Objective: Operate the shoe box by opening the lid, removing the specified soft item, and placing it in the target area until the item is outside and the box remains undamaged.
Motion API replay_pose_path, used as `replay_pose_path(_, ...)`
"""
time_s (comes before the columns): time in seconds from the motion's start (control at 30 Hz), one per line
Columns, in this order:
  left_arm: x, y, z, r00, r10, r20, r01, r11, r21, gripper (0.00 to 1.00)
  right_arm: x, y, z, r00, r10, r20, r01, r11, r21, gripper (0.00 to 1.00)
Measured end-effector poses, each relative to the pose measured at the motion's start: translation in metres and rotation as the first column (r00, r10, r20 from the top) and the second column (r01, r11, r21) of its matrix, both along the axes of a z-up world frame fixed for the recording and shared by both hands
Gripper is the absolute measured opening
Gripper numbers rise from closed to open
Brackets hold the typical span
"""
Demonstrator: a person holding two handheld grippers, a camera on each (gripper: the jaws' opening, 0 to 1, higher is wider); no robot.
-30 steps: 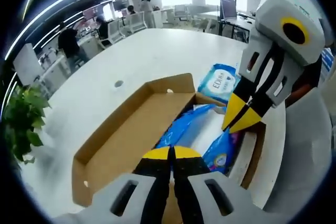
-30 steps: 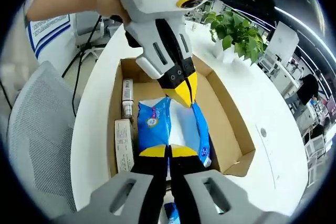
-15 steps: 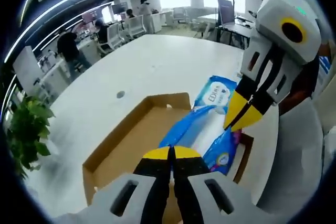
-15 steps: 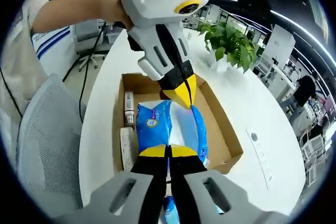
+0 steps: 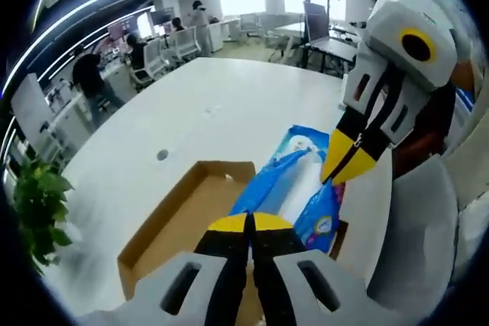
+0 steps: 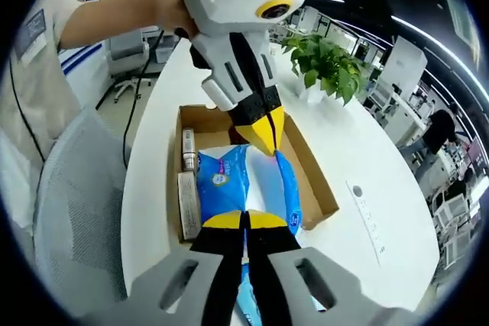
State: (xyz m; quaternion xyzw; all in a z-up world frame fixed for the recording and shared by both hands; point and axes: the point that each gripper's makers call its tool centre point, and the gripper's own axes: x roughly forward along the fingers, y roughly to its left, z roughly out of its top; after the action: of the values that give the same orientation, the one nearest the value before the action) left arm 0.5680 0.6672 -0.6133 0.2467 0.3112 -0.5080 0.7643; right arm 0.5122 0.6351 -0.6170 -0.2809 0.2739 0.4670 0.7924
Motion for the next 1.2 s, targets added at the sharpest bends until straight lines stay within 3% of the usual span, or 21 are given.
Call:
replay_pose_path(0.7, -0.012, -0.079, 0.008, 0.995, -0.096, 0.029, 0.097, 0.994, -0.040, 0.00, -0.014, -0.079, -0.001, 0.995, -0.100, 0.000, 0.100, 0.994, -0.051, 0.00)
replay_pose_path(1.2, -0.011, -0.140, 0.018, 0.991, -0.130, 0.036, 0.132, 0.989, -0.068, 0.00, -0.013, -0.140, 0.012, 0.987, -0.158, 0.000, 0.158, 0.984, -0.080, 0.00)
